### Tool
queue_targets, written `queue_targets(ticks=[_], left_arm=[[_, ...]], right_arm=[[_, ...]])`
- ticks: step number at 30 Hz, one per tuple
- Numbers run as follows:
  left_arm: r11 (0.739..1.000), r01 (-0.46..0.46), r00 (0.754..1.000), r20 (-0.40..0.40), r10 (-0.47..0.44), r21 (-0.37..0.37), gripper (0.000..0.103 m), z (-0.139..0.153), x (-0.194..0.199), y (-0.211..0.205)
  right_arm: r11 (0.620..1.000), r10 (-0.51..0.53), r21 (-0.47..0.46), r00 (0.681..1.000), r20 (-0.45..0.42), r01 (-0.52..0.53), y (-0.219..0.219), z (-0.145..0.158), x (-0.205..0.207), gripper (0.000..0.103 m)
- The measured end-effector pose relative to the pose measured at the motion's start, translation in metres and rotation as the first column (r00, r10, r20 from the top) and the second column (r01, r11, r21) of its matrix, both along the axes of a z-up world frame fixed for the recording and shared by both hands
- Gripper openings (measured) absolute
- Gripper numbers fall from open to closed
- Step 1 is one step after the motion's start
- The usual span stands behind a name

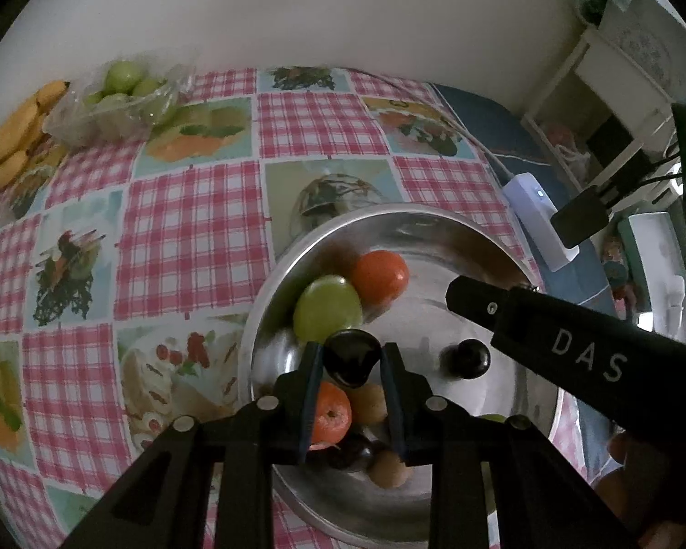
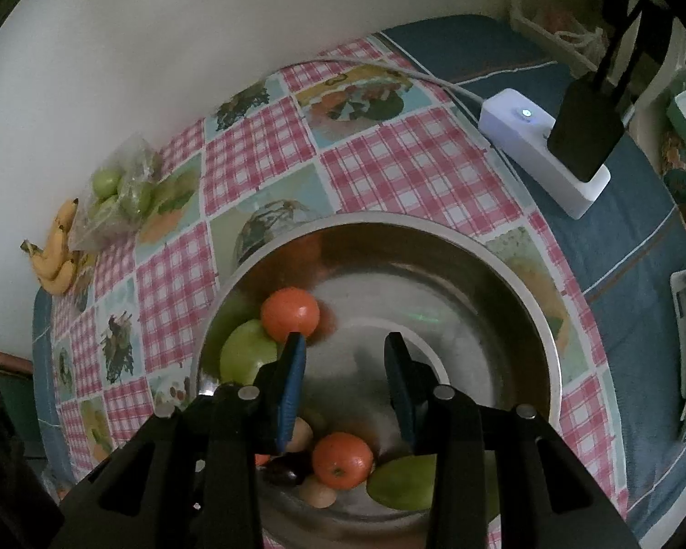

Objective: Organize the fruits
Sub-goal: 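Open both grippers to drop the orange and plum into the bowl, then withdraw both grippers from the bowl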

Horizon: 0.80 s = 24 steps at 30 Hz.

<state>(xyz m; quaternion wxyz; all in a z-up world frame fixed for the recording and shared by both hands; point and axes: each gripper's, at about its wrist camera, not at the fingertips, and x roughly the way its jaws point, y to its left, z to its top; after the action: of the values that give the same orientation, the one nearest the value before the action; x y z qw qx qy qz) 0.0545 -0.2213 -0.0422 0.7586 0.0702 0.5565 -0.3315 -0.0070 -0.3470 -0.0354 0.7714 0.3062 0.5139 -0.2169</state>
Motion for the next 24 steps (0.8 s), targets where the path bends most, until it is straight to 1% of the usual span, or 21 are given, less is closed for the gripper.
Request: queue_targets(ticks=[8, 9, 11, 12, 13, 18, 21, 24], left_arm=[[1.000, -0.008, 1.000, -0.011, 0.008, 0.001, 0.030, 0.003, 0.000, 0.001], [1.000, -0.009, 1.000, -0.011, 0.009, -0.002, 0.032, 0.004, 0.000, 0.001], [1.000, -0.012, 1.000, -0.008, 0.012, -0.008, 0.041, 0.006, 0.000, 0.001], [1.000, -0.014, 1.000, -0.006, 0.014, -0.012, 0.051, 0.007, 0.000, 0.001], [1.000, -0.015, 1.000, -0.006, 0.015, -0.019, 0.054, 0.009, 0.000, 0.002], [0.999, -0.037, 0.999, -0.010, 0.037, -0.026, 0.054, 0.016, 0.003, 0.007], [0.997, -0.076, 0.997, -0.018, 0.075, -0.032, 0.054, 0.018, 0.009, 0.016], [0.991, -0.129, 0.992, -0.016, 0.129, -0.017, 0.055, 0.018, 0.018, 0.029]], right_arm=[[1.000, 0.018, -0.018, 1.000, 0.000, -0.018, 0.004, 0.003, 0.003, 0.038], [1.000, 0.017, -0.019, 1.000, 0.001, -0.017, 0.004, 0.004, 0.003, 0.038], [1.000, 0.015, -0.022, 1.000, 0.003, -0.015, 0.004, 0.005, 0.002, 0.038], [1.000, 0.015, -0.023, 1.000, 0.004, -0.015, 0.004, 0.005, 0.002, 0.038], [1.000, 0.015, -0.025, 1.000, 0.005, -0.015, 0.004, 0.006, 0.002, 0.038], [0.999, 0.012, -0.032, 1.000, 0.008, -0.012, 0.003, 0.008, 0.000, 0.038], [0.999, 0.011, -0.038, 1.000, 0.009, -0.011, 0.002, 0.009, 0.000, 0.038], [0.999, 0.013, -0.040, 1.000, 0.007, -0.013, 0.003, 0.009, 0.000, 0.038]])
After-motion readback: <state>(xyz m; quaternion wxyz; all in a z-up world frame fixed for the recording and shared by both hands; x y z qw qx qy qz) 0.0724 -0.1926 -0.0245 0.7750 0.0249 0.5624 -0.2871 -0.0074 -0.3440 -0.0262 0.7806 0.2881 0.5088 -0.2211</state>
